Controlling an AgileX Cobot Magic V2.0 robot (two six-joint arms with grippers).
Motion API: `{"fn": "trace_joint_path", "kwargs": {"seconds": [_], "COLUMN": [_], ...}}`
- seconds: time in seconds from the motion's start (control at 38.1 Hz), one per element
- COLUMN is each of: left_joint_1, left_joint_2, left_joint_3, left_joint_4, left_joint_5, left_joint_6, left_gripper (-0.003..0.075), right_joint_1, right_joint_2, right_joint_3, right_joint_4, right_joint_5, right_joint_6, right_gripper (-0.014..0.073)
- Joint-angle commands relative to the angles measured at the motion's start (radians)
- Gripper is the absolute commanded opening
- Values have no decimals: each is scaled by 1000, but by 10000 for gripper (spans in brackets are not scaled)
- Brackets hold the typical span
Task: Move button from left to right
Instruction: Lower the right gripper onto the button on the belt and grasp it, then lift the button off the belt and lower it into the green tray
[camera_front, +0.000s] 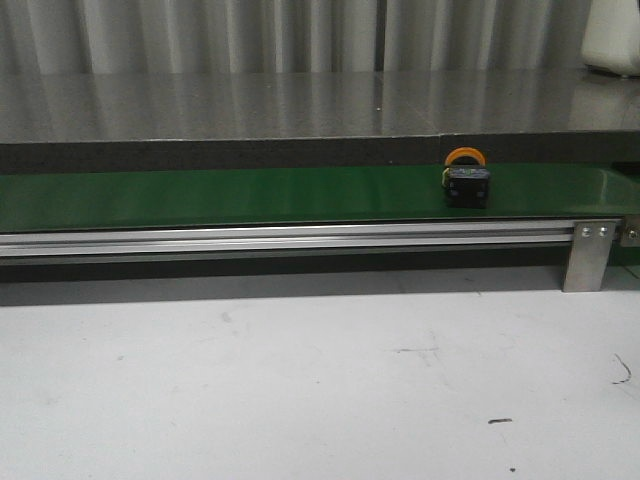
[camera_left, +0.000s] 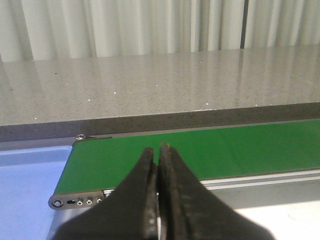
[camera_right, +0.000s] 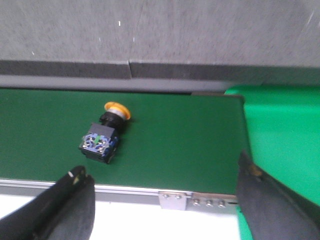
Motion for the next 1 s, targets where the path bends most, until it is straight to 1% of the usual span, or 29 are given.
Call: {"fn": "trace_joint_path", "kwargs": {"seconds": [0.0,0.08,0.26,0.42,0.58,0.73,0.79,0.84,0.87,0.97], "left_joint_1": [-7,-7,-7,-7,-7,-7,-7,-7,-7,-7], "left_joint_2": [10,10,10,10,10,10,10,10,10,10], "left_joint_3": [-23,-23,-23,-23,-23,-23,-23,-23,-23,-23], "left_joint_4": [-17,-17,-17,-17,-17,-17,-17,-17,-17,-17], "left_joint_5": [-83,-83,-83,-83,-83,-83,-83,-83,-83,-83], "left_joint_6": [-11,-11,-11,-11,-11,-11,-11,-11,-11,-11], "left_gripper": [-21,-21,-21,-21,-21,-21,-21,-21,-21,-21], "right_joint_1": [2,2,0,-1,-1,-5,-8,-11,-12,-22], "right_joint_2": [96,193,405,546,644,699,704,706,706,703], "right_joint_3": [-122,-202,-380,-487,-531,-548,-548,-548,-548,-548], "right_joint_4": [27,39,114,124,125,125,125,125,125,125], "right_joint_5": [-3,39,124,172,195,200,205,215,217,222], "right_joint_6": [1,1,2,2,2,1,1,1,1,1], "right_gripper": [590,590,590,590,590,589,566,511,477,292]}}
